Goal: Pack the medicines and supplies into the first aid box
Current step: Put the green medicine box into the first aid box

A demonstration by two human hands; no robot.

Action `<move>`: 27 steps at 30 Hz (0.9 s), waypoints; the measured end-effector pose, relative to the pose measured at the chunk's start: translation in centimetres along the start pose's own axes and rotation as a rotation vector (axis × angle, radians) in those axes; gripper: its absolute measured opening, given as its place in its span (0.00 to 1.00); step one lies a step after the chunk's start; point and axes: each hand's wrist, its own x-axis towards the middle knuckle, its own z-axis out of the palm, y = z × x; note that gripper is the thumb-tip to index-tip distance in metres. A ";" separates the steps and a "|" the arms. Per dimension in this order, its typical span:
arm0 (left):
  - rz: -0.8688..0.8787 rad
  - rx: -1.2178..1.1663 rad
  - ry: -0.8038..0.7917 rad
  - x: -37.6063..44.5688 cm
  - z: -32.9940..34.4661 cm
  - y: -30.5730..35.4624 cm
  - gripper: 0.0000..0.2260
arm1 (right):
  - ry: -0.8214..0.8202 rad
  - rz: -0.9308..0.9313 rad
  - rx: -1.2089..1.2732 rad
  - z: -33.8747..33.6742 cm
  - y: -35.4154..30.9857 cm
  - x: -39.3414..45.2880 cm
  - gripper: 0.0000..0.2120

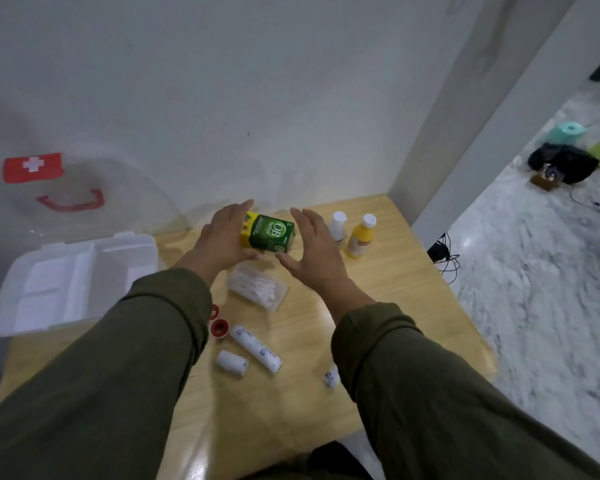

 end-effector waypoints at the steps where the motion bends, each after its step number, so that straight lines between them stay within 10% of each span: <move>1: 0.004 0.011 -0.014 0.4 0.1 -0.5 0.49 | 0.001 0.017 0.007 0.5 0.0 0.2 0.37; 27: -0.081 0.015 -0.088 5.2 3.0 -1.5 0.40 | -0.193 0.240 0.204 6.0 4.8 4.7 0.48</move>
